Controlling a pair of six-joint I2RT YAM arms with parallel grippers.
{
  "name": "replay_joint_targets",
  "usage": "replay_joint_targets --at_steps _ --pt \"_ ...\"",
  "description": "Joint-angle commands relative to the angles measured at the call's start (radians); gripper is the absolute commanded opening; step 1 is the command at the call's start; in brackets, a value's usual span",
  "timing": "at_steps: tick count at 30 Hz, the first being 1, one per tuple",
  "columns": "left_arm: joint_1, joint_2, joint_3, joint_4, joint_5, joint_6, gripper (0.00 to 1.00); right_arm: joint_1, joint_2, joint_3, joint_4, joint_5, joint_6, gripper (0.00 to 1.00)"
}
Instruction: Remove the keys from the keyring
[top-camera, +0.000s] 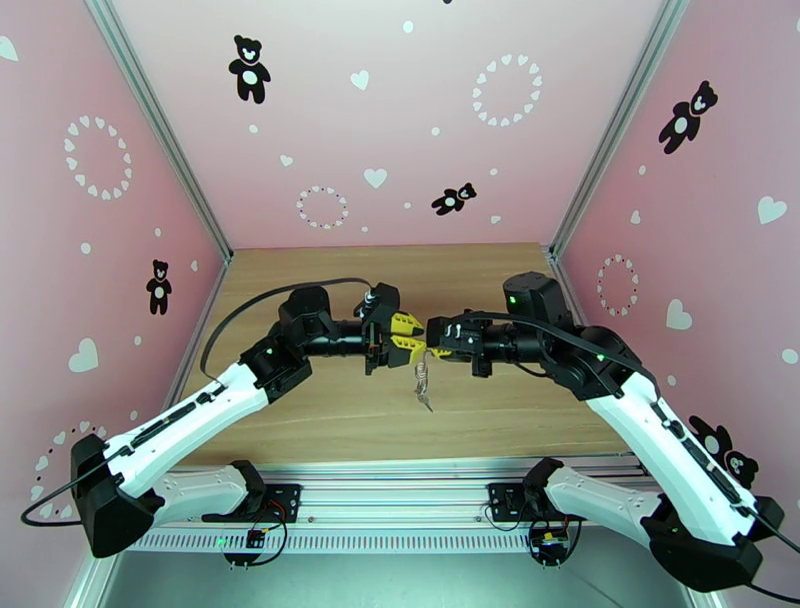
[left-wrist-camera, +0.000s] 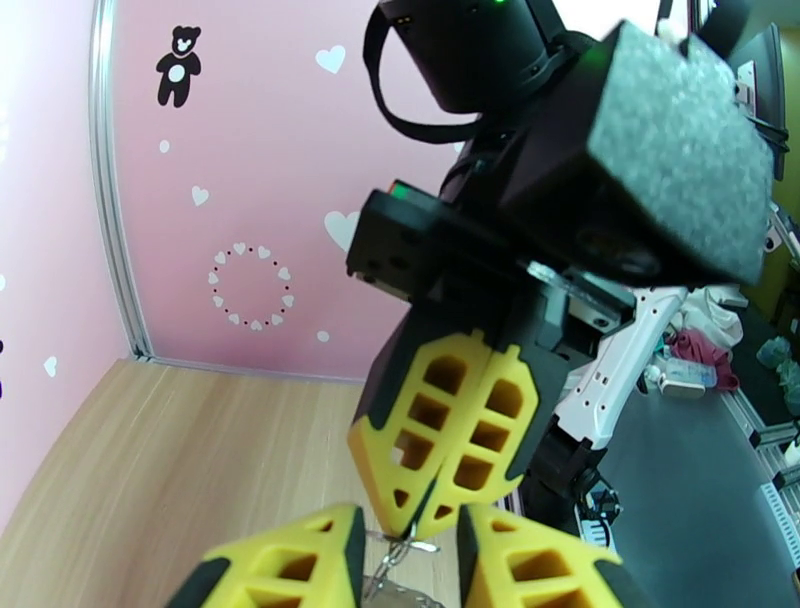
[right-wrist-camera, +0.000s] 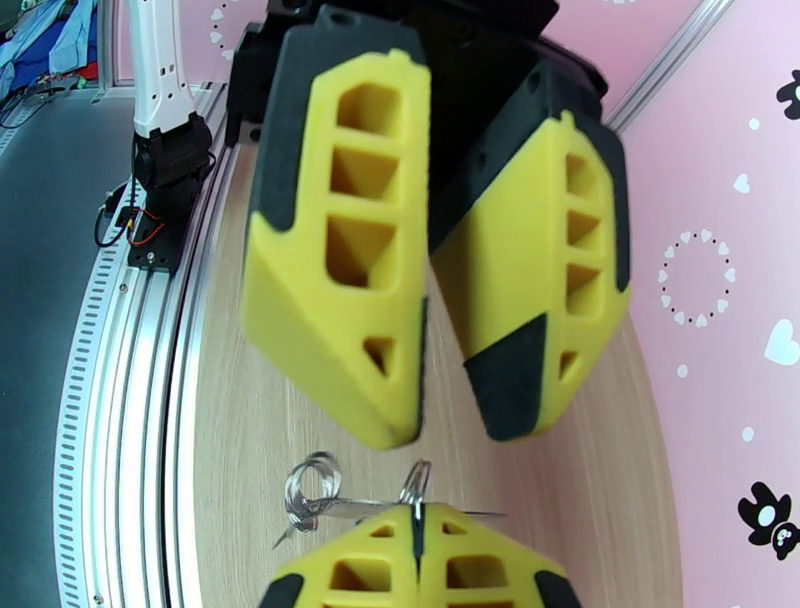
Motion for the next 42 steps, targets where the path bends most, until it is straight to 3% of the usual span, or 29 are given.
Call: replay_joint_targets --at_steps 1,7,12,19,37,42 --pt "0.024 -0.018 0.011 -0.124 0.008 0.049 0.31 0.004 0.012 0.031 -0.04 -0.035 -0.014 0.0" --pt "0.027 0.034 0.038 -0.203 0.116 0.08 0.31 0.004 0.019 0.041 -0.036 -0.04 -0.011 0.0" --pt "0.02 0.044 0.006 -0.169 0.095 0.1 0.32 0.004 0.022 0.05 -0.03 -0.051 -0.004 0.0" --pt "-0.003 0.088 0.062 -0.241 0.066 0.185 0.31 0.004 0.027 0.055 -0.03 -0.065 0.0 0.0" --pt "0.001 0.106 0.078 -0.251 0.041 0.232 0.0 0.004 0.017 0.04 -0.042 -0.019 -0.014 0.0" --pt "0.013 0.058 0.041 -0.217 0.047 0.224 0.0 0.001 0.001 0.03 -0.056 -0.009 -0.012 0.0"
